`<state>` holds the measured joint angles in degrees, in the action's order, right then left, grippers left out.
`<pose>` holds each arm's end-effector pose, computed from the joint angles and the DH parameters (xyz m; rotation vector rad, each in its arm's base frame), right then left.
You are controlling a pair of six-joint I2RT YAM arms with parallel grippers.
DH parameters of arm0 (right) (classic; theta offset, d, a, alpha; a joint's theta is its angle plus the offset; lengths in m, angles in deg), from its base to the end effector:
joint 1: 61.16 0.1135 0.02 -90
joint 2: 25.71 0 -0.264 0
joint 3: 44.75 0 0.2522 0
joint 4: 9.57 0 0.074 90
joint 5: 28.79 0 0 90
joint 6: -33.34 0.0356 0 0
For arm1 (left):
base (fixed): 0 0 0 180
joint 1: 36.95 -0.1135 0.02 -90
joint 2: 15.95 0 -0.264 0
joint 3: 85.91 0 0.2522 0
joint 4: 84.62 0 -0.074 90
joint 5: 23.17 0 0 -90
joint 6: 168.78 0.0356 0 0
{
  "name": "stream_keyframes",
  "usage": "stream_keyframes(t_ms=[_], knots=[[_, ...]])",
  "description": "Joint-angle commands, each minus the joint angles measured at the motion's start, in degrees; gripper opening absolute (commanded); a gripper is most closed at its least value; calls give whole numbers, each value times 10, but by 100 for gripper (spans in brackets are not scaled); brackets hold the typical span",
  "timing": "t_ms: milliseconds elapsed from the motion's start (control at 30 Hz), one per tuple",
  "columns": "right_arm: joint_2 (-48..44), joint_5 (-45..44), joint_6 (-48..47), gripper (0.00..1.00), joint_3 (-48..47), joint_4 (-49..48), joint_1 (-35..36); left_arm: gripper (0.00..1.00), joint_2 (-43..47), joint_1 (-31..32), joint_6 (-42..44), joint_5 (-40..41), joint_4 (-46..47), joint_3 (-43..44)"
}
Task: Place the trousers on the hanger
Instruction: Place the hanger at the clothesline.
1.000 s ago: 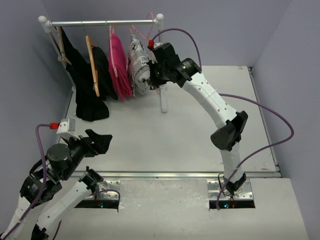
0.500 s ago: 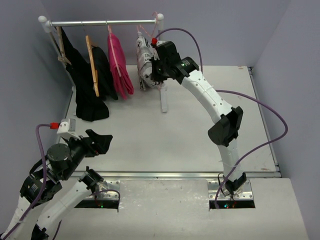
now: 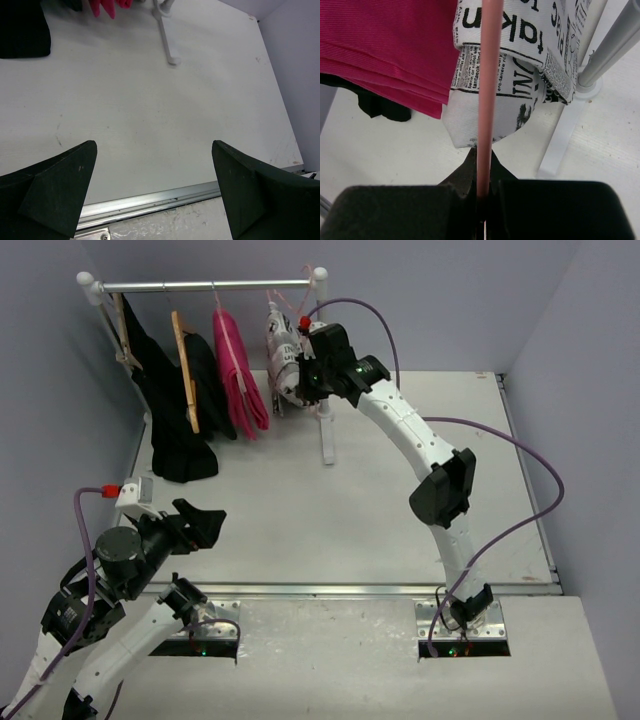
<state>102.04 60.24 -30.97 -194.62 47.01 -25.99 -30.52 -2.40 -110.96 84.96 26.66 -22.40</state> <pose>0.4137 0.2908 0.3552 -0.1746 2.2258 0.5791 0.0323 -0.0088 0.3336 -0.1753 1.9201 -0.4856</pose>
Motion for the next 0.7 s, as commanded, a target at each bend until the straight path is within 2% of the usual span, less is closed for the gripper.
stream_keyframes(t_ms=[0,267,633,667], knots=[[-14,-3,-18,0,-43,-118,2,97,-4,5,3,-7,30,-1],[-29,-33,2,0,-3,-88,13,98,-7,5,4,-9,31,-1],[-25,-47,-8,0,-21,-65,10,98,-8,5,4,-10,30,-1],[-28,-47,-8,4,-16,-66,10,98,-9,5,3,-10,31,-1]])
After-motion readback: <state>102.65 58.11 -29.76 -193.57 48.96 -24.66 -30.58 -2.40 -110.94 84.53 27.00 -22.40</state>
